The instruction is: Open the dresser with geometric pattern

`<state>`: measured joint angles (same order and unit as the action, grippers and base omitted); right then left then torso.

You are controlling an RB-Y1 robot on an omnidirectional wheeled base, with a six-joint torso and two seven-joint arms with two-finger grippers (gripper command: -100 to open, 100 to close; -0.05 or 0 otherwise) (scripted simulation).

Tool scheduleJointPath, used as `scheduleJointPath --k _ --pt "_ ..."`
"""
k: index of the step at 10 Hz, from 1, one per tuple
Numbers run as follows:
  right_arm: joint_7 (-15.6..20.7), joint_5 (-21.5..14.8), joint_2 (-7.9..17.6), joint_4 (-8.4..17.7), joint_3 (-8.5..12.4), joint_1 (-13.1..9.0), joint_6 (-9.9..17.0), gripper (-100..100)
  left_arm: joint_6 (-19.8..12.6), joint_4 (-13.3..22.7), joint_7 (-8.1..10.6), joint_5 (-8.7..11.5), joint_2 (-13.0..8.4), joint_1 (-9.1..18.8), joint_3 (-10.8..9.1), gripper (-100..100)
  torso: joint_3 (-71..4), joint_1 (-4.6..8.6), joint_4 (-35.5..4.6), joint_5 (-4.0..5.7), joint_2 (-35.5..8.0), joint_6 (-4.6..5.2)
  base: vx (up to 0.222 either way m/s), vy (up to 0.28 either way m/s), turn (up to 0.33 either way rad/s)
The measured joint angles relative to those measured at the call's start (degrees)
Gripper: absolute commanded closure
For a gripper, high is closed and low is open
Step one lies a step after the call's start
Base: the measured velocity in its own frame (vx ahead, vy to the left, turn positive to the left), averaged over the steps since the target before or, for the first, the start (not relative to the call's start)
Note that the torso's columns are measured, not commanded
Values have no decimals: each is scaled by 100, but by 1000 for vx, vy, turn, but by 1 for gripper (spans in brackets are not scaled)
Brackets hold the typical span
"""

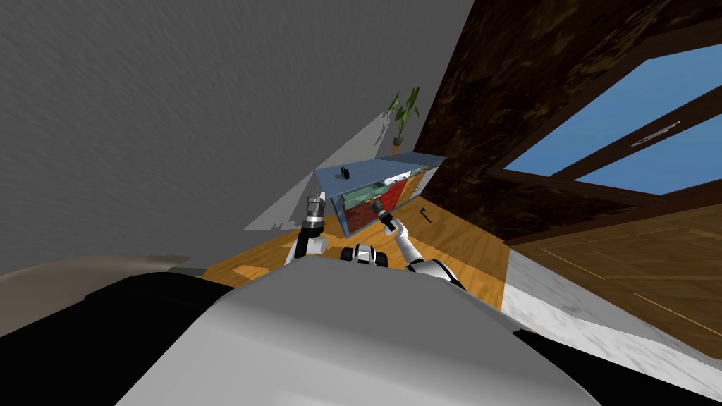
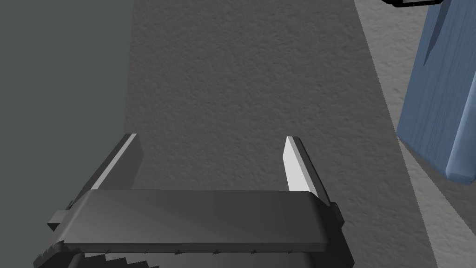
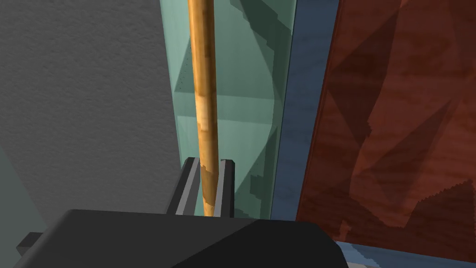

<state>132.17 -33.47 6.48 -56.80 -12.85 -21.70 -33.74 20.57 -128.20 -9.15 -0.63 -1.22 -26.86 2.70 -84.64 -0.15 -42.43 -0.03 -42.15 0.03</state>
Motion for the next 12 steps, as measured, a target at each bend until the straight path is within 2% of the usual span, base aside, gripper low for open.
scheduleJointPath --k 3,7,8,12 --pt "-240 -36 74 -73 -60 -241 276 -100 0 0 0 0 0 0 1 0 4 10 12 2 -8 -5 -51 -14 19" --pt "-664 -65 255 -85 -118 -723 643 -100 0 0 0 0 0 0 0 0 11 17 10 4 -20 -3 -58 -22 23" --pt "-693 -68 263 -83 -122 -729 678 0 0 0 0 0 0 -1 0 0 10 12 7 3 -16 -2 -5 -3 -2" --pt "-690 -69 263 -76 -124 -720 679 0 0 0 0 0 0 -1 1 0 8 15 14 3 -14 -4 0 0 0"
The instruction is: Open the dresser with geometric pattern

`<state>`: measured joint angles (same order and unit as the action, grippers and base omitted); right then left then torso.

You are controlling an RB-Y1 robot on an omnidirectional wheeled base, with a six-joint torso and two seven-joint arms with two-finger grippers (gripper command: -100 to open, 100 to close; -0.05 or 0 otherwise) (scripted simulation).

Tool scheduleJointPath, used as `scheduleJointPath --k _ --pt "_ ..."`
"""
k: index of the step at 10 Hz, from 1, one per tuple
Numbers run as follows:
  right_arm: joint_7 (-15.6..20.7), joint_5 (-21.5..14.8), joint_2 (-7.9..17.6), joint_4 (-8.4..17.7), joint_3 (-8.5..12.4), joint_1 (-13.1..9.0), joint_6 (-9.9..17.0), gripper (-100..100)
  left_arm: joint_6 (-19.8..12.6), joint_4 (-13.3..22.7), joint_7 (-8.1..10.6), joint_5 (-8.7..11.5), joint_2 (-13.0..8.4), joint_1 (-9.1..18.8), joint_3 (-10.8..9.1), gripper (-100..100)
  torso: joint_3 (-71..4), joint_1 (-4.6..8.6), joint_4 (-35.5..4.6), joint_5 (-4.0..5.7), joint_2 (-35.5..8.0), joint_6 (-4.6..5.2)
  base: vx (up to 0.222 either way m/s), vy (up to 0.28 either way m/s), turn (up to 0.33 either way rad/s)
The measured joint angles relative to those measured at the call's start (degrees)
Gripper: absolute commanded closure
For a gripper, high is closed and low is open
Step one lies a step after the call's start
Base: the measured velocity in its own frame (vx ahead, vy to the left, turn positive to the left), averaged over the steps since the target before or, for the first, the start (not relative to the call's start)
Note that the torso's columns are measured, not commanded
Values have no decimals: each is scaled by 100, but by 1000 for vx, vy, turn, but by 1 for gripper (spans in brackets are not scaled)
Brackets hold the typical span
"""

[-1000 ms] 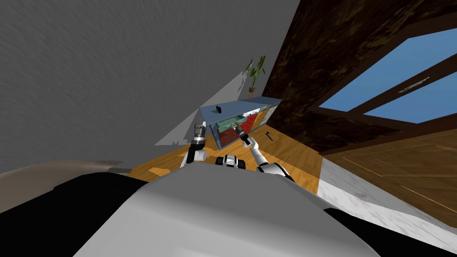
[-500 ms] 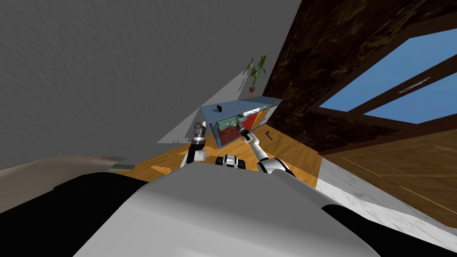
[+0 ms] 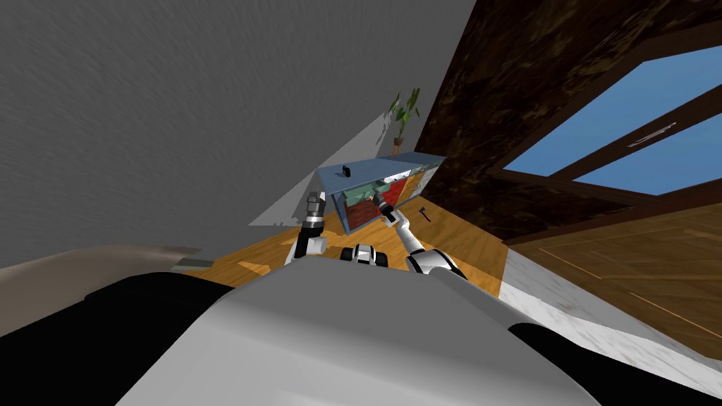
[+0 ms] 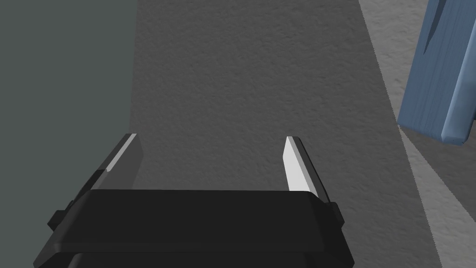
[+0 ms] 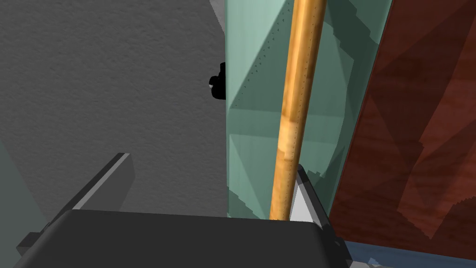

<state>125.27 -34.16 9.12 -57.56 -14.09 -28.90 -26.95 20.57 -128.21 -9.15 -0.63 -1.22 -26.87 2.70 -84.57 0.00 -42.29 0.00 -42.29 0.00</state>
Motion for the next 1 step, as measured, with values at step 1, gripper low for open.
scheduleJointPath --k 1 --pt "0 0 0 0 0 0 0 0 0 0 0 0 0 0 0 0 0 1 0 0 0 0 0 0 0"
